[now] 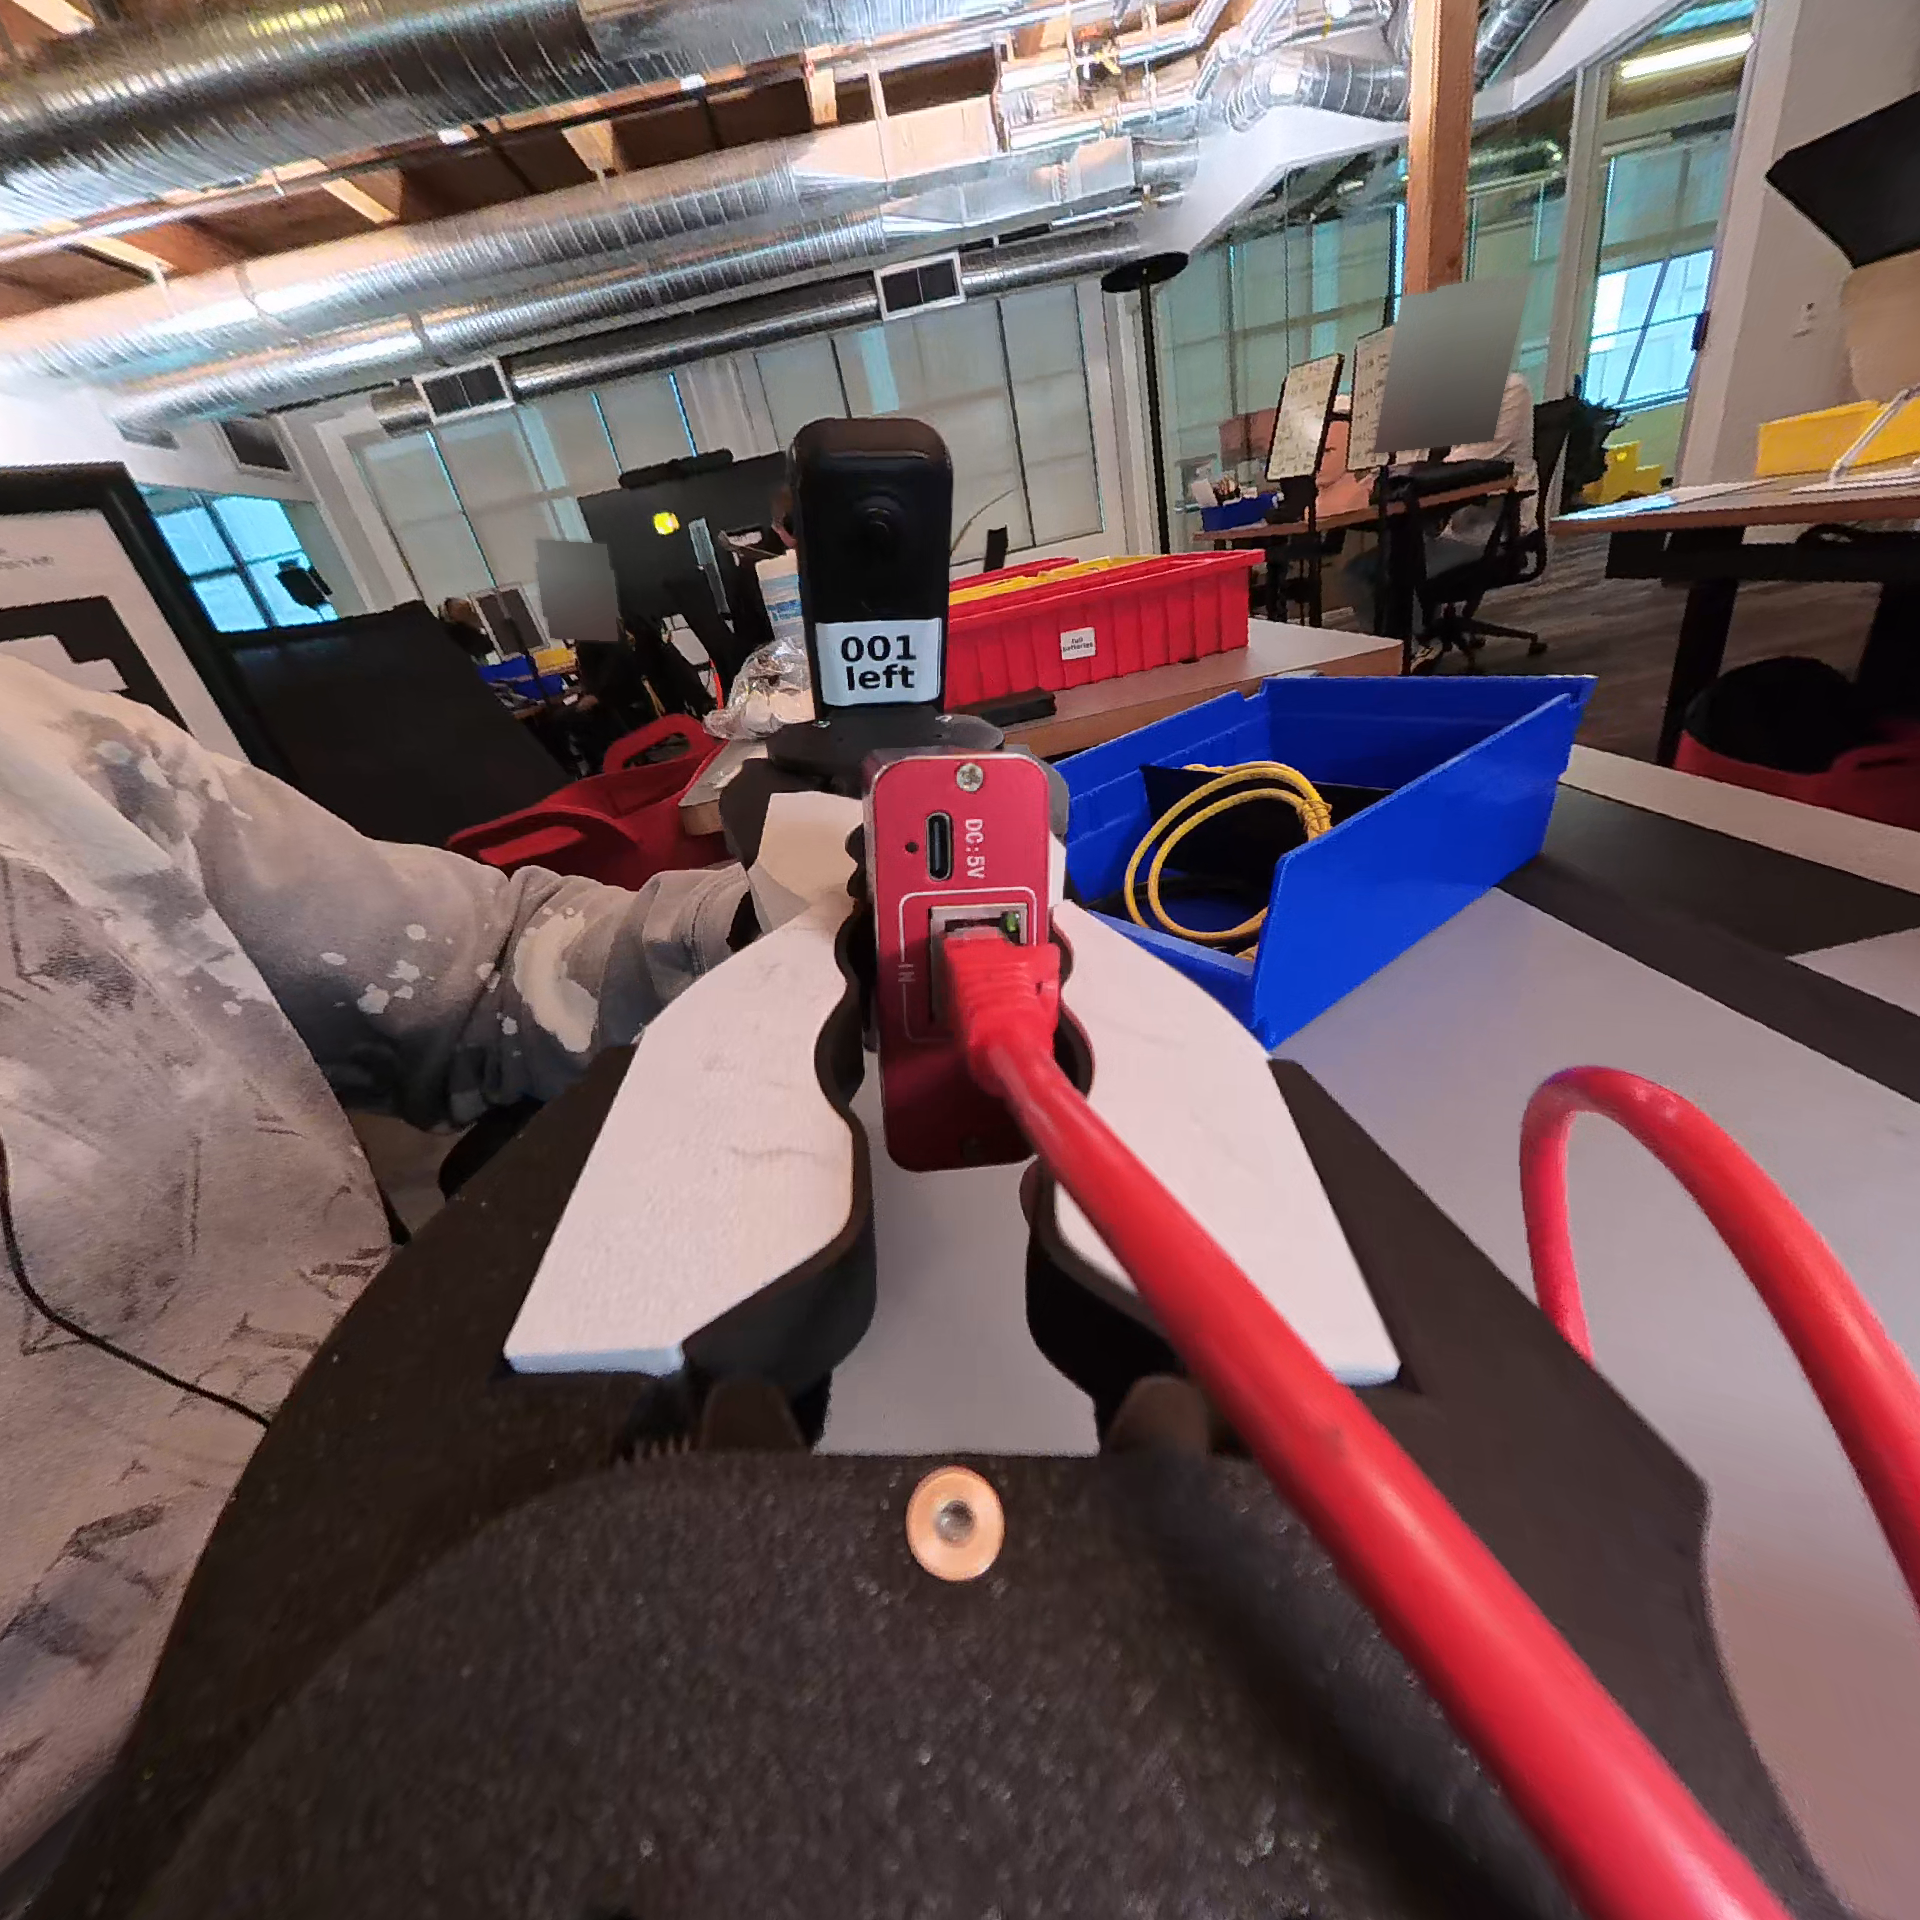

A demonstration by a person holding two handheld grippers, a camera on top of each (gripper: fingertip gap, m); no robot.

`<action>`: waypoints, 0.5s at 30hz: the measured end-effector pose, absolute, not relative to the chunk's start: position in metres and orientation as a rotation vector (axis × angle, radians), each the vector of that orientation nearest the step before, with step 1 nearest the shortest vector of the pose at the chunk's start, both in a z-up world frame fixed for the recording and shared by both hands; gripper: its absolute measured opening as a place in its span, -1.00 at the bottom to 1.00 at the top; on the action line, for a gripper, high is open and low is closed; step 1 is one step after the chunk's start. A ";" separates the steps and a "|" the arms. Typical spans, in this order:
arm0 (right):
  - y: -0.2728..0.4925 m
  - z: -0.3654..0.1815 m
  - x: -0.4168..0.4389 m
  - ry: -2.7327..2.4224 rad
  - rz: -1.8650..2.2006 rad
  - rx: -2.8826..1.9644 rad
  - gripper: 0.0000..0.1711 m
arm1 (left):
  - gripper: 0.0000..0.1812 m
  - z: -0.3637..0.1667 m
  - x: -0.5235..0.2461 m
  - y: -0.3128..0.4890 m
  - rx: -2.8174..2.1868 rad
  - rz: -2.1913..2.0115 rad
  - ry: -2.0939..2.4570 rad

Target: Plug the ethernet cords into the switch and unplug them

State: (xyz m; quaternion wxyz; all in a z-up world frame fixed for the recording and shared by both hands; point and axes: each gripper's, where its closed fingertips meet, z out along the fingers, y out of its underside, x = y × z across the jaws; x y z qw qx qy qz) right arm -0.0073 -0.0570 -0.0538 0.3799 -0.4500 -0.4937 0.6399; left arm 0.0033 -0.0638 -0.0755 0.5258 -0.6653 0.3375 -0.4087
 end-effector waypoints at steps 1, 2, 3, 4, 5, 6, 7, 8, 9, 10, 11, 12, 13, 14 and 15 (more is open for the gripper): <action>-0.057 -0.054 -0.007 -1.262 1.637 -1.149 -0.66 | -0.71 -0.076 0.004 -0.063 -1.598 -0.976 0.800; -0.057 -0.055 -0.006 -1.271 1.637 -1.145 -0.67 | -0.71 -0.077 0.005 -0.063 -1.605 -0.978 0.795; -0.057 -0.054 -0.005 -1.279 1.635 -1.137 -0.67 | -0.71 -0.077 0.006 -0.063 -1.605 -0.979 0.792; -0.059 -0.052 -0.004 -1.282 1.640 -1.124 -0.67 | -0.71 -0.075 0.007 -0.064 -1.593 -0.979 0.791; -0.060 -0.049 -0.002 -1.284 1.649 -1.108 -0.67 | -0.71 -0.072 0.008 -0.065 -1.575 -0.979 0.790; -0.061 -0.046 -0.001 -1.277 1.657 -1.091 -0.68 | -0.70 -0.068 0.007 -0.067 -1.558 -0.980 0.795; -0.061 -0.041 0.002 -1.266 1.670 -1.073 -0.68 | -0.64 -0.064 0.005 -0.069 -1.542 -0.982 0.802; -0.061 -0.037 0.006 -1.258 1.684 -1.057 -0.69 | -0.58 -0.059 0.000 -0.070 -1.534 -0.970 0.803; -0.058 -0.032 0.010 -1.243 1.684 -1.049 -0.68 | -0.55 -0.053 -0.011 -0.068 -1.531 -0.932 0.793; -0.054 -0.027 0.014 -1.223 1.671 -1.043 -0.69 | -0.54 -0.044 -0.026 -0.064 -1.531 -0.871 0.772; -0.050 -0.023 0.018 -1.207 1.658 -1.042 -0.69 | -0.54 -0.035 -0.047 -0.059 -1.535 -0.793 0.744; -0.047 -0.020 0.022 -1.188 1.654 -1.045 -0.69 | -0.54 -0.027 -0.070 -0.054 -1.550 -0.701 0.716; -0.044 -0.018 0.026 -1.171 1.656 -1.048 -0.69 | -0.53 -0.020 -0.096 -0.048 -1.579 -0.597 0.688; -0.042 -0.017 0.029 -1.157 1.657 -1.052 -0.69 | -0.52 -0.014 -0.124 -0.043 -1.610 -0.488 0.661; -0.040 -0.019 0.031 -1.145 1.658 -1.060 -0.69 | -0.54 -0.010 -0.151 -0.038 -1.642 -0.381 0.642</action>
